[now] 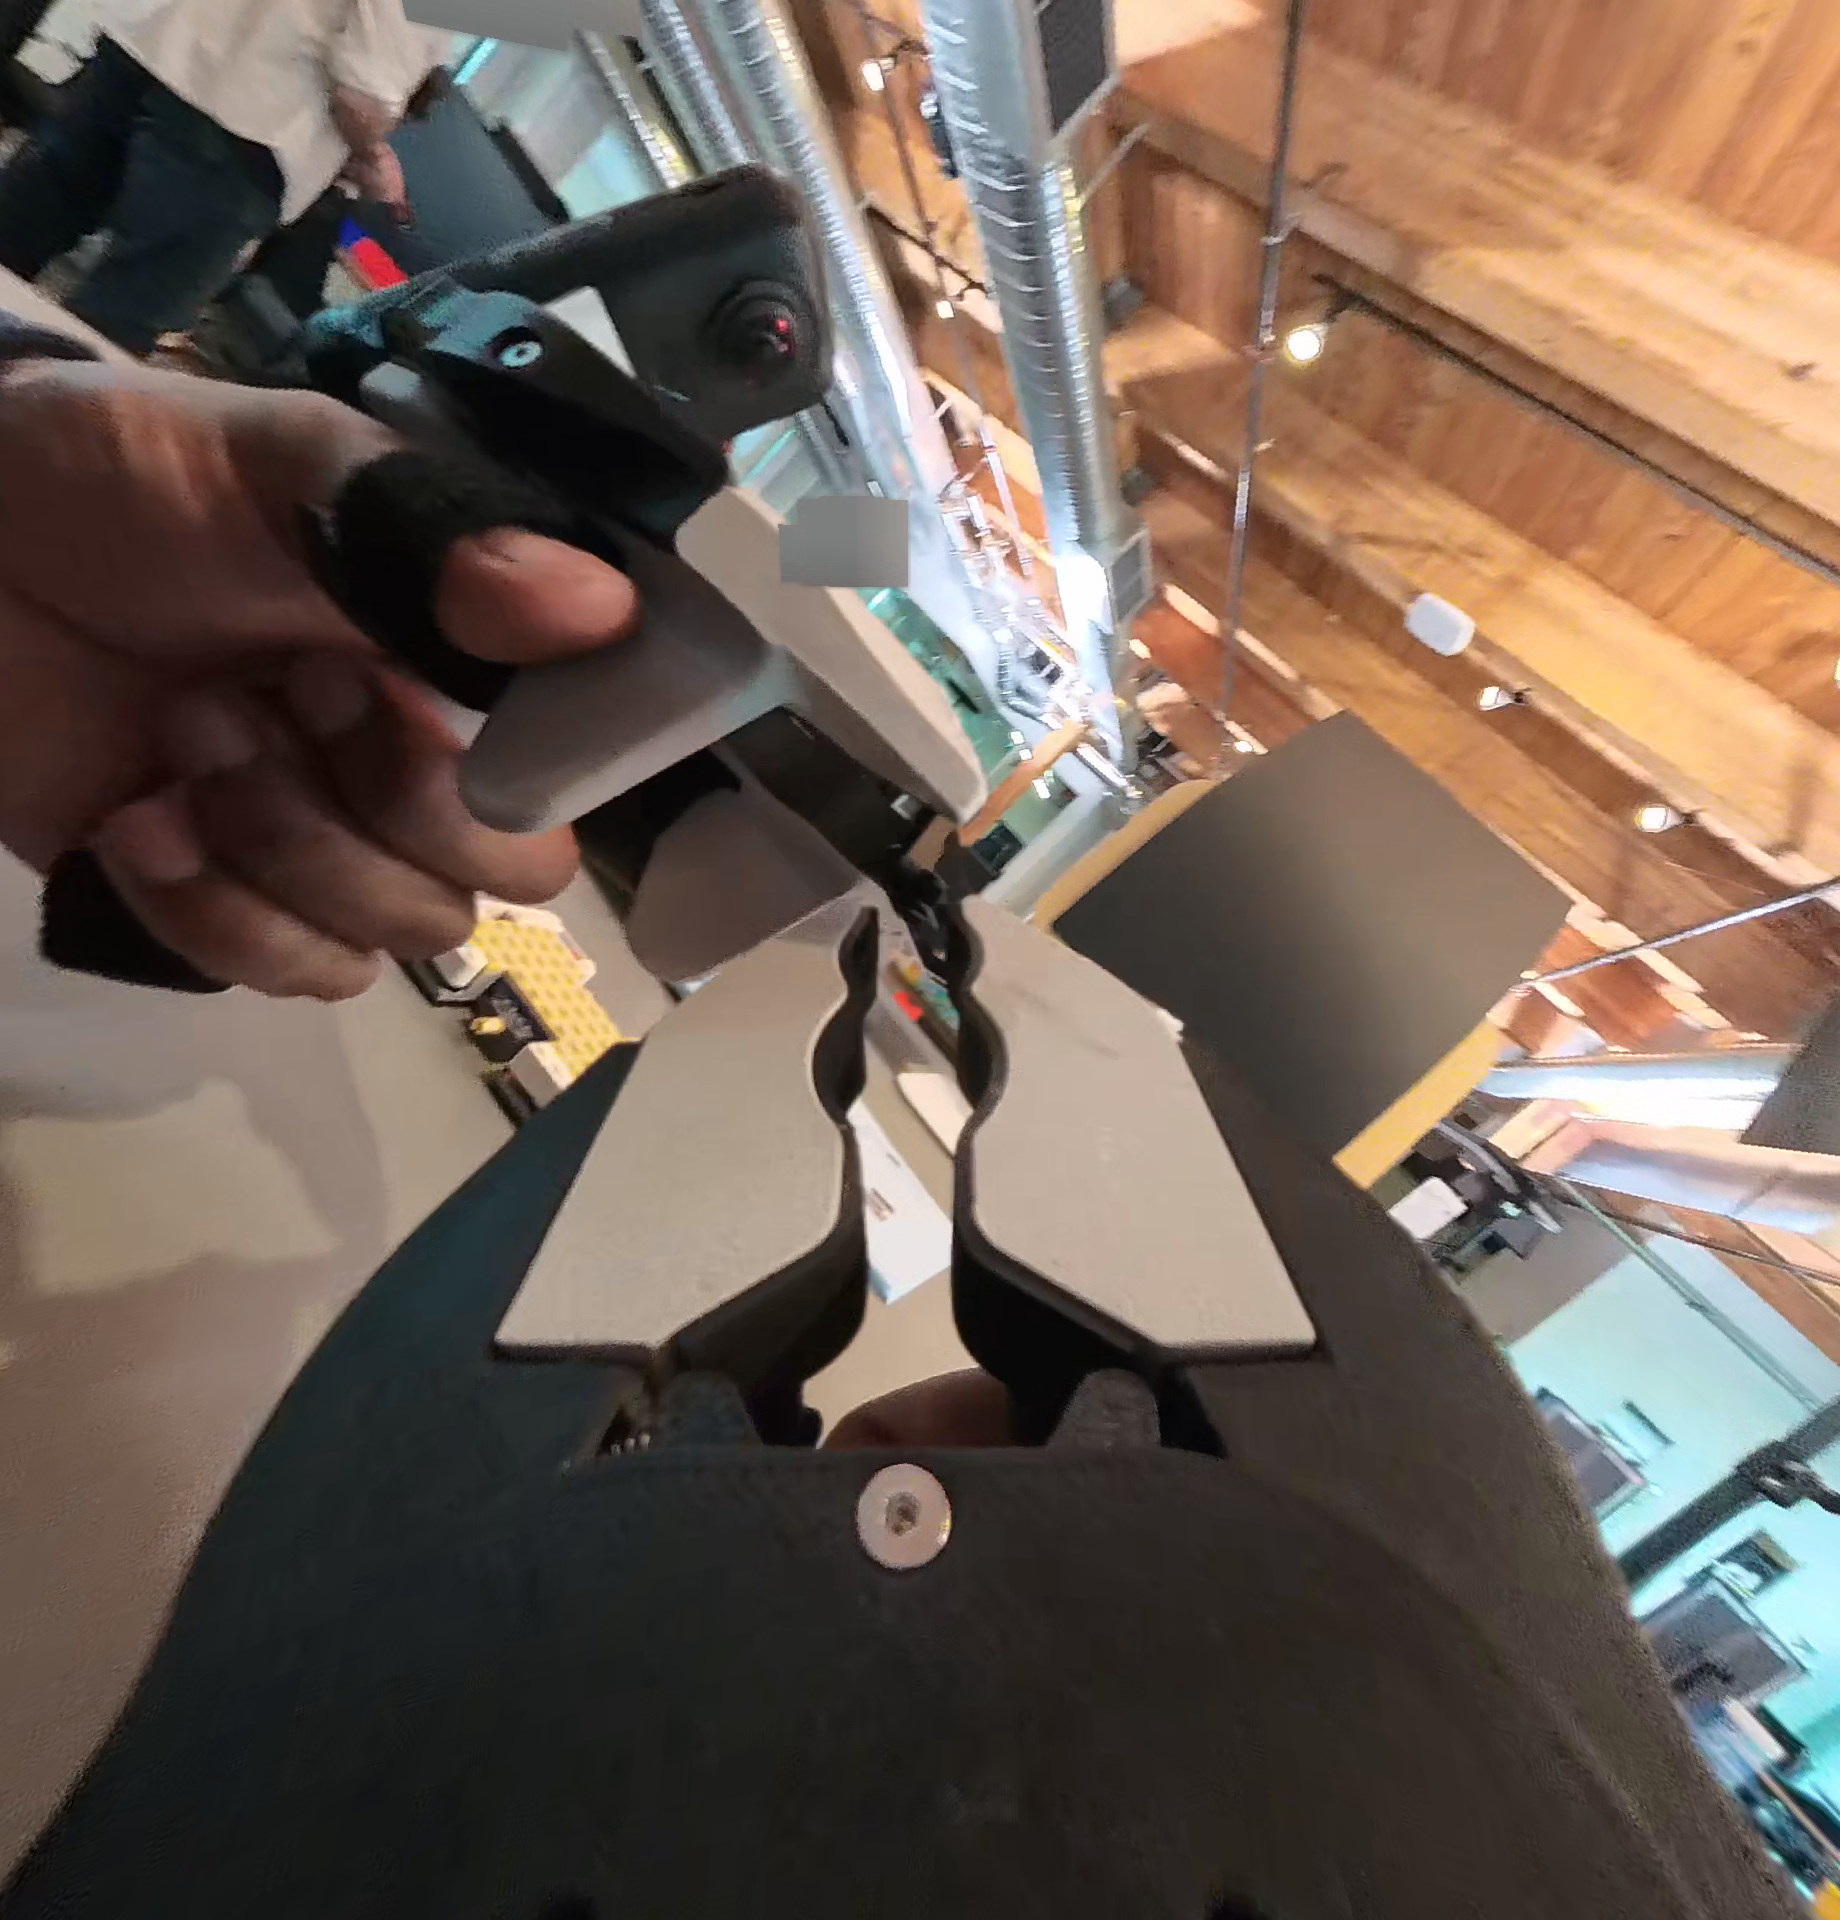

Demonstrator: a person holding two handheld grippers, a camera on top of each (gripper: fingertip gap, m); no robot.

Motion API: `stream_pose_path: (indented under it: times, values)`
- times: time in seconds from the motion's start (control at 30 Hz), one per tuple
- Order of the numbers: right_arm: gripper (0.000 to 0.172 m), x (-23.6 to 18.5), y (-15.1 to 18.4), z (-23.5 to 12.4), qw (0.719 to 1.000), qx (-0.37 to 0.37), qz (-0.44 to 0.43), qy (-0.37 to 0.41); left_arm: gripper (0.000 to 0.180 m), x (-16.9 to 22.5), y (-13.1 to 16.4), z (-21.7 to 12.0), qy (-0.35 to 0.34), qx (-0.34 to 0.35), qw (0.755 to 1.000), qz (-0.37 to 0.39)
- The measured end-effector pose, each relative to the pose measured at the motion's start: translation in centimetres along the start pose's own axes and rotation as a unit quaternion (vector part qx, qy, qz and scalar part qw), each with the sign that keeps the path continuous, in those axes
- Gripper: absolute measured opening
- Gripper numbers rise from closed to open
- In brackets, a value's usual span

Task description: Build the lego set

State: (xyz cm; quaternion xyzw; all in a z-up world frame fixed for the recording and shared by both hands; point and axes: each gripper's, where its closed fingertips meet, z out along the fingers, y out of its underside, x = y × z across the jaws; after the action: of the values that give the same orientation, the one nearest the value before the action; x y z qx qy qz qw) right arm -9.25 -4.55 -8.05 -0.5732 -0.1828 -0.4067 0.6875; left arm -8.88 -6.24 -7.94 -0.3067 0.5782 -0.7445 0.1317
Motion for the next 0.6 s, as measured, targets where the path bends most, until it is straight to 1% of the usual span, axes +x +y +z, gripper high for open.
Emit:
stream_pose_path:
  times: [0.03,0.13,0.23,0.3,0.37,0.43,0.47,0.5,0.53,0.6]
  values:
    - [0.008,0.3,-0.3,-0.2,1.000,0.005,-0.002,0.013,0.049,0.4,-0.1,0.1,0.005,0.002,1.000,0.000]
    - [0.005,0.8,-1.4,-1.1,0.999,0.021,-0.010,0.037,0.049,1.7,-0.3,0.4,0.025,0.006,1.000,-0.005]
    - [0.003,1.2,-2.4,-2.1,0.998,0.036,-0.017,0.054,0.049,3.0,-0.4,0.4,0.038,-0.013,0.999,0.016]
    - [0.003,1.4,-3.2,-3.0,0.997,0.049,-0.008,0.063,0.046,3.9,-0.5,0.1,0.034,-0.036,0.996,0.071]
    - [0.003,1.7,-4.1,-4.1,0.995,0.068,0.020,0.070,0.044,4.6,-0.9,-0.3,0.021,-0.064,0.986,0.152]
    - [0.003,1.6,-4.5,-5.0,0.993,0.077,0.046,0.071,0.044,5.5,-1.0,-0.5,0.025,-0.111,0.965,0.238]
    - [0.003,1.5,-4.7,-5.5,0.993,0.081,0.054,0.073,0.044,6.1,-1.0,-0.5,0.034,-0.138,0.949,0.283]
    - [0.003,1.4,-5.0,-5.9,0.992,0.085,0.060,0.076,0.042,6.7,-0.8,-0.4,0.046,-0.167,0.927,0.333]
    - [0.003,1.3,-5.3,-6.3,0.991,0.090,0.064,0.077,0.040,7.3,-0.5,-0.2,0.058,-0.195,0.900,0.385]
    - [0.003,1.1,-5.9,-7.0,0.990,0.097,0.067,0.080,0.038,7.8,0.3,0.1,0.080,-0.253,0.837,0.479]
